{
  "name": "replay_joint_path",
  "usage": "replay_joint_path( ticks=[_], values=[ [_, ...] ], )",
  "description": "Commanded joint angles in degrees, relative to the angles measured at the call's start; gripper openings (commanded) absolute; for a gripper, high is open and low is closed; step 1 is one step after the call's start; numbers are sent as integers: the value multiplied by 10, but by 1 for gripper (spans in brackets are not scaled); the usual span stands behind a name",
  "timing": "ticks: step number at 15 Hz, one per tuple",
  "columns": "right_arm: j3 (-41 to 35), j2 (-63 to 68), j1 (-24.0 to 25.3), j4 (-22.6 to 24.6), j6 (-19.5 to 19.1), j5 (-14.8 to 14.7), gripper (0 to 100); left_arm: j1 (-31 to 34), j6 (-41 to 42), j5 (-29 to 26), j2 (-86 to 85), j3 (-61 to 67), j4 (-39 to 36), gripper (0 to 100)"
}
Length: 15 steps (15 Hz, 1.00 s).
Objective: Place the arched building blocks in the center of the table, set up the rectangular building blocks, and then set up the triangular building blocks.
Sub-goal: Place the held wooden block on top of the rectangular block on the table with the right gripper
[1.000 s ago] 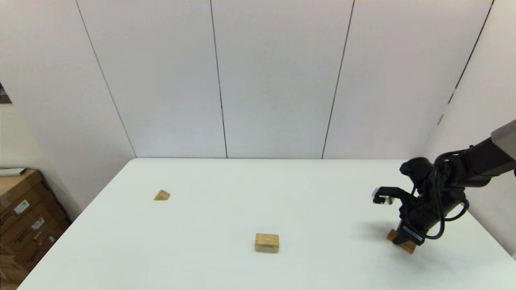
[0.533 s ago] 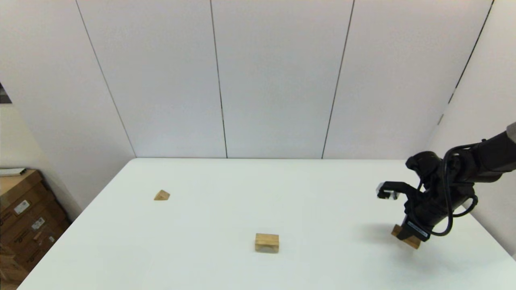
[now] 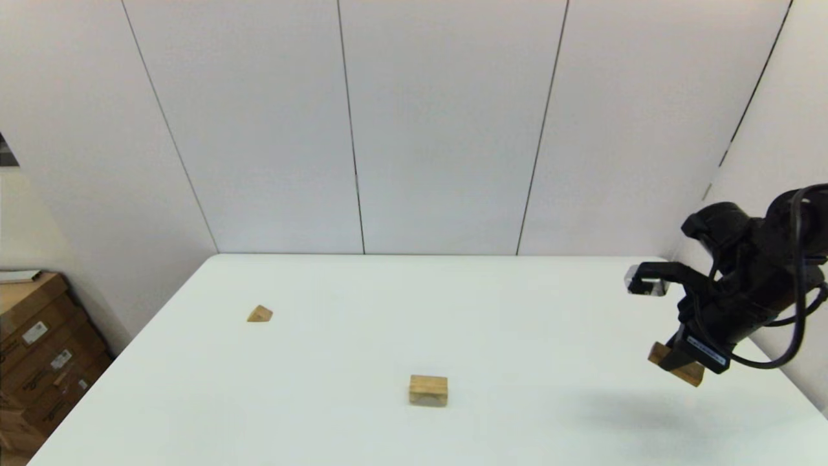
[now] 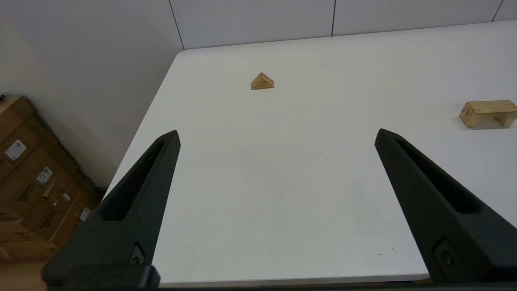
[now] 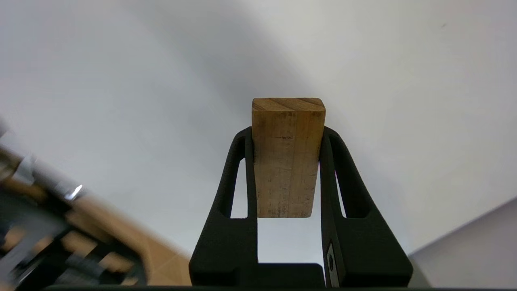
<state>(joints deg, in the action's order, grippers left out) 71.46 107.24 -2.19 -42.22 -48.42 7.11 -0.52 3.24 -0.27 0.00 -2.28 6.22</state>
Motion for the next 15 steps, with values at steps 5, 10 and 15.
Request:
replay_joint_path(
  ticks=[5,10,15],
  values=[
    [30,-173,103,-190,-10,8,0,0,0,0,1,0,0,100],
    [73,-87,178,-190,-18,17,0,0,0,0,1,0,0,100],
    [181,68,251,-188,-29,29,0,0,0,0,1,0,0,100]
  ],
)
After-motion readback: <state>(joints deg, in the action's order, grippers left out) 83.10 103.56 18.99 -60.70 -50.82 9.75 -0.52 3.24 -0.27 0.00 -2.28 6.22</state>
